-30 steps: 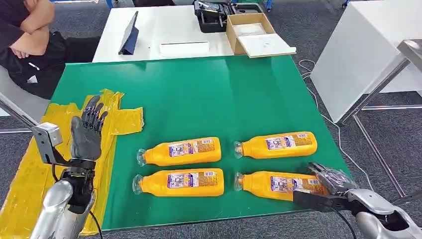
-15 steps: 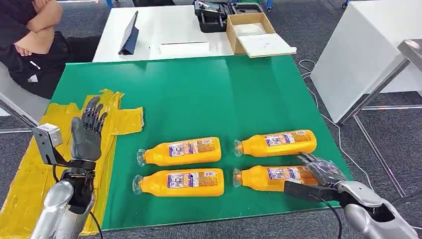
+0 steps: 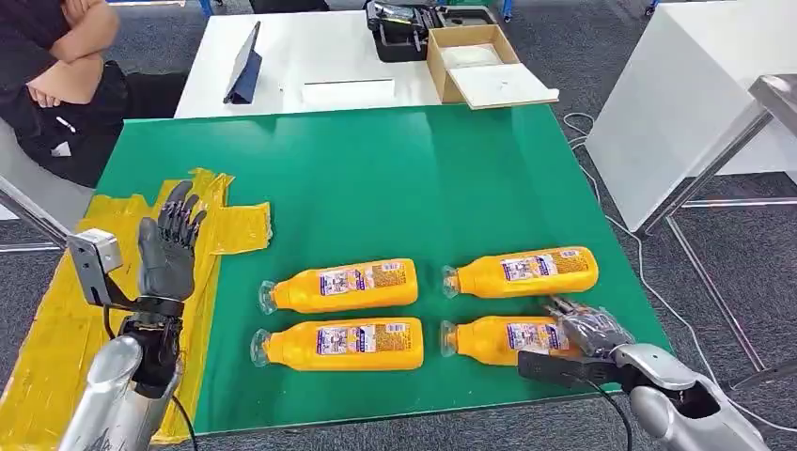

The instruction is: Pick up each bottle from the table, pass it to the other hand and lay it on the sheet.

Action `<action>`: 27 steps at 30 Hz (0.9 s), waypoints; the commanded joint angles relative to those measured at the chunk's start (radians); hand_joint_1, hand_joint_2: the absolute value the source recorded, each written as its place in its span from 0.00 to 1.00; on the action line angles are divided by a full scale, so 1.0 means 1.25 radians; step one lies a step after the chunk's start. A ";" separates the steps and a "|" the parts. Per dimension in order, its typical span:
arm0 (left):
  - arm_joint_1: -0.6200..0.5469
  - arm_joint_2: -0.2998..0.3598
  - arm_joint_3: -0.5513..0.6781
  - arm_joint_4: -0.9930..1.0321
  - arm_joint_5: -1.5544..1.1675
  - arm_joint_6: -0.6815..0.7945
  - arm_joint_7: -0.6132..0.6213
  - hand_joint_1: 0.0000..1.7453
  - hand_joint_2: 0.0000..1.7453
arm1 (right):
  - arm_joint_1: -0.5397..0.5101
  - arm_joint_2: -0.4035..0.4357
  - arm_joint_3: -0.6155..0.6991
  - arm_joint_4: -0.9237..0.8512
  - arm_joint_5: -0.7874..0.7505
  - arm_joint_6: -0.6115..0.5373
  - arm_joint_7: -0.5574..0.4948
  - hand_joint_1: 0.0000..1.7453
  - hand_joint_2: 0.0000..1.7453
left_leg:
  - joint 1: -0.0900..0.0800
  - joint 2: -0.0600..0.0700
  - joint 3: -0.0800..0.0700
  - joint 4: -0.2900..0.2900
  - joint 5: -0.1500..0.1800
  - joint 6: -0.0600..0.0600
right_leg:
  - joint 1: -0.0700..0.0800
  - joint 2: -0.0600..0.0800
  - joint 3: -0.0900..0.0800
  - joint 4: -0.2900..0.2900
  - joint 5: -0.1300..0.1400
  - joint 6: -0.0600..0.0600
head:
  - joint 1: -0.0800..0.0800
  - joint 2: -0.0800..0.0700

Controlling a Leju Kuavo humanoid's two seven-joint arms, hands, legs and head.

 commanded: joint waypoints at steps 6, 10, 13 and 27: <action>-0.061 -0.008 -0.041 0.086 0.011 0.000 0.003 0.00 0.00 | 0.043 0.038 0.003 0.030 0.034 0.044 0.023 1.00 1.00 | 0.001 -0.002 0.005 -0.001 0.000 -0.003 | 0.001 -0.003 0.004 -0.003 0.000 -0.001 | 0.000 0.000; -0.063 -0.009 -0.041 0.087 0.012 0.001 0.003 0.00 0.00 | 0.044 0.040 -0.002 0.028 0.037 0.045 0.024 1.00 1.00 | 0.001 -0.002 0.005 -0.001 0.000 -0.004 | 0.001 -0.003 0.005 -0.003 0.000 -0.002 | 0.000 0.000; -0.013 0.001 -0.021 0.011 0.021 0.015 0.015 0.00 0.00 | 0.005 0.082 -0.203 -0.143 -0.121 -0.022 -0.018 1.00 1.00 | 0.001 -0.002 0.006 -0.001 0.000 -0.003 | 0.001 -0.003 0.000 -0.002 0.000 -0.001 | 0.000 0.000; -0.011 -0.001 -0.028 -0.008 0.015 0.025 0.024 0.00 1.00 | -0.028 0.119 -0.251 -0.222 -0.264 -0.072 -0.078 1.00 1.00 | 0.000 0.001 0.004 -0.001 0.000 -0.003 | 0.001 0.000 0.005 -0.001 0.001 0.000 | 0.000 0.000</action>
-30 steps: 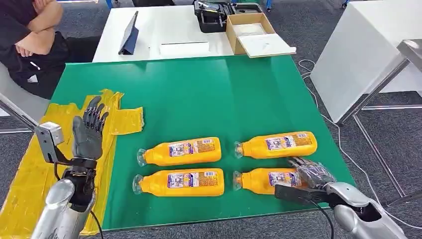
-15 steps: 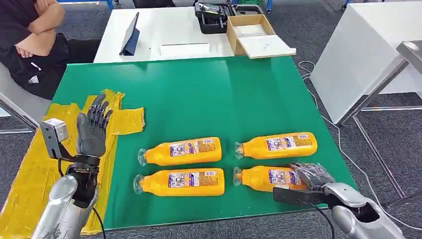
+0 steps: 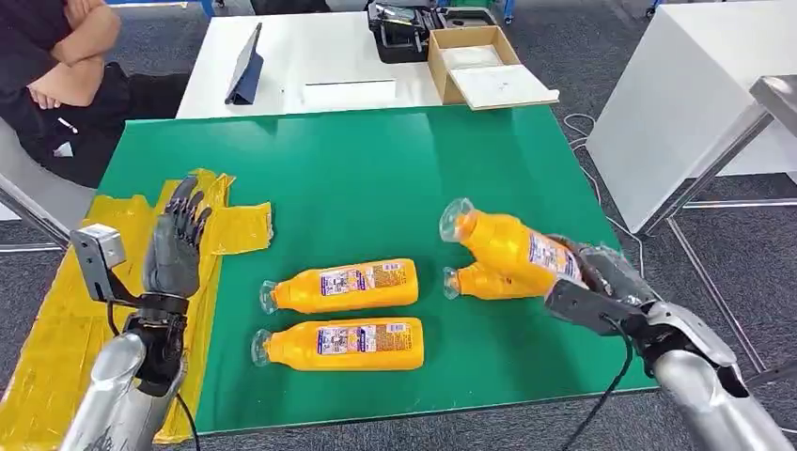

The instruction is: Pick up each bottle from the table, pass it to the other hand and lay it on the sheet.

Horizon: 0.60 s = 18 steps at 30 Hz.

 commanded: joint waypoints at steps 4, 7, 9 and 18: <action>-0.043 -0.021 -0.042 0.016 -0.003 0.002 0.012 0.00 1.00 | -0.088 0.133 -0.036 -0.060 -0.013 -0.096 -0.057 1.00 1.00 | 0.000 0.002 0.001 0.000 0.000 -0.003 | 0.000 0.002 0.000 0.000 0.000 -0.001 | 0.000 0.000; -0.096 -0.046 -0.097 0.036 0.029 -0.014 0.024 0.00 1.00 | -0.154 0.192 0.004 -0.028 0.022 -0.156 -0.036 1.00 1.00 | 0.001 0.003 0.000 0.001 0.000 -0.004 | 0.001 0.002 0.000 0.000 0.001 -0.001 | 0.000 0.000; -0.137 -0.066 -0.154 0.053 0.049 -0.026 0.029 0.00 1.00 | -0.198 0.242 0.035 0.030 0.053 -0.196 -0.017 1.00 1.00 | 0.001 0.002 0.000 0.000 0.000 -0.003 | 0.001 0.001 0.000 0.000 0.001 -0.001 | 0.000 0.000; -0.227 -0.123 -0.326 0.094 0.107 0.027 0.048 0.00 1.00 | -0.357 0.369 0.124 0.257 0.021 -0.315 -0.054 1.00 1.00 | 0.001 0.005 0.002 0.000 0.002 -0.003 | 0.001 0.003 0.001 0.000 0.002 0.000 | 0.000 0.000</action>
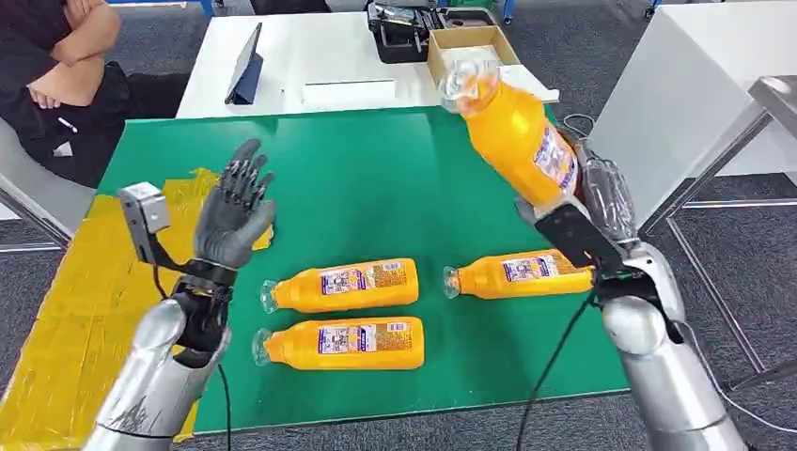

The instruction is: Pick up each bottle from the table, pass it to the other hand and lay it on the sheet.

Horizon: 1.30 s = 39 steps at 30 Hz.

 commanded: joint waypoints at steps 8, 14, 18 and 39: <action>-0.099 -0.063 -0.183 0.067 0.085 0.067 0.027 0.00 1.00 | -0.160 0.155 0.081 0.237 -0.124 -0.001 -0.019 1.00 1.00 | 0.001 0.002 0.000 0.001 -0.001 -0.004 | 0.001 0.001 0.001 0.000 -0.001 -0.001 | 0.000 0.000; -0.076 -0.065 -0.181 0.012 0.101 0.092 0.029 0.00 1.00 | -0.146 0.163 0.063 0.228 -0.111 -0.005 0.001 1.00 1.00 | 0.001 0.002 0.000 0.001 -0.001 -0.005 | 0.001 0.002 0.000 0.000 -0.001 -0.002 | 0.000 0.000; -0.084 -0.073 -0.227 -0.040 0.090 0.075 0.066 0.00 1.00 | -0.133 0.155 0.061 0.239 -0.056 -0.008 0.029 1.00 1.00 | 0.001 0.000 0.000 0.001 -0.002 -0.004 | 0.001 0.000 0.001 -0.001 -0.001 -0.002 | 0.000 0.000; -0.243 -0.096 -0.242 0.089 -0.035 0.227 0.119 0.00 1.00 | -0.186 0.231 0.275 0.297 0.093 -0.033 0.070 1.00 1.00 | 0.001 0.002 -0.002 0.001 -0.001 -0.004 | 0.001 0.002 -0.001 0.001 0.000 -0.002 | 0.000 0.000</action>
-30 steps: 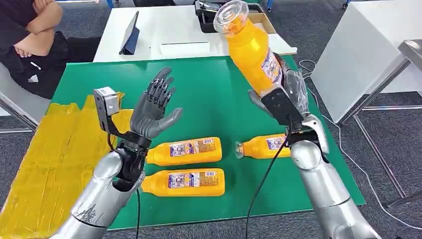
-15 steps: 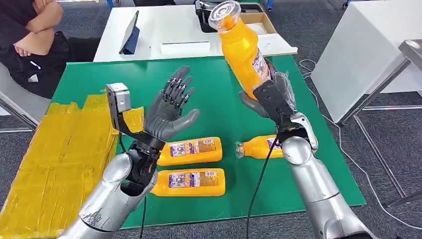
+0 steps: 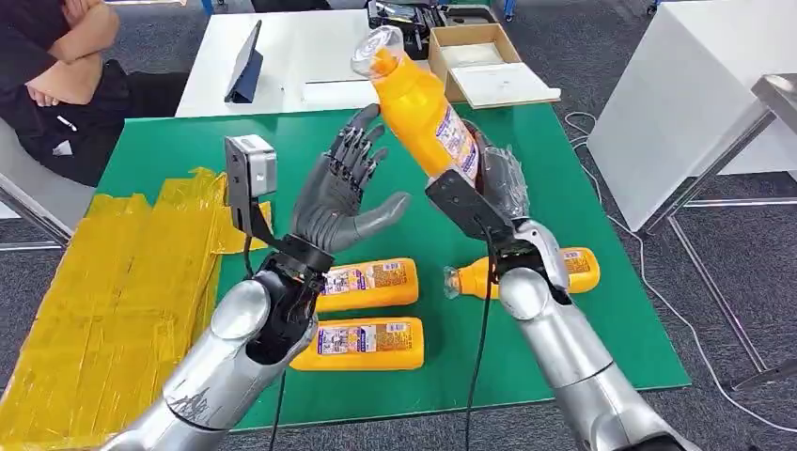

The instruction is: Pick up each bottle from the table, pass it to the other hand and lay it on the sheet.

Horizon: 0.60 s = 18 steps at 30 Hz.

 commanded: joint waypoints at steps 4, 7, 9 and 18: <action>-0.108 0.023 0.072 0.083 -0.097 0.070 -0.007 0.00 1.00 | -0.068 0.044 0.094 0.081 -0.038 -0.056 0.041 1.00 1.00 | 0.001 0.002 0.001 0.001 -0.001 -0.003 | 0.001 0.002 0.001 0.000 0.000 -0.001 | 0.000 0.000; -0.102 0.019 0.086 0.070 -0.108 0.079 0.004 0.00 1.00 | -0.081 0.036 0.073 0.104 -0.061 -0.050 0.030 1.00 1.00 | 0.000 0.003 0.002 0.000 -0.001 -0.004 | 0.001 0.001 0.002 0.000 -0.001 -0.001 | 0.000 0.000; -0.103 0.014 0.083 0.075 -0.109 0.080 0.007 0.00 1.00 | -0.085 0.035 0.071 0.111 -0.063 -0.048 0.023 1.00 1.00 | 0.001 0.002 0.002 0.001 -0.001 -0.004 | 0.001 0.000 0.002 0.000 -0.001 -0.001 | 0.000 0.000; -0.122 -0.013 0.049 0.105 -0.092 0.072 0.027 0.00 1.00 | -0.097 0.058 0.133 0.106 0.001 -0.045 0.002 1.00 1.00 | -0.001 0.002 0.001 0.000 0.000 -0.003 | 0.001 0.001 0.002 0.000 0.000 -0.001 | 0.000 0.000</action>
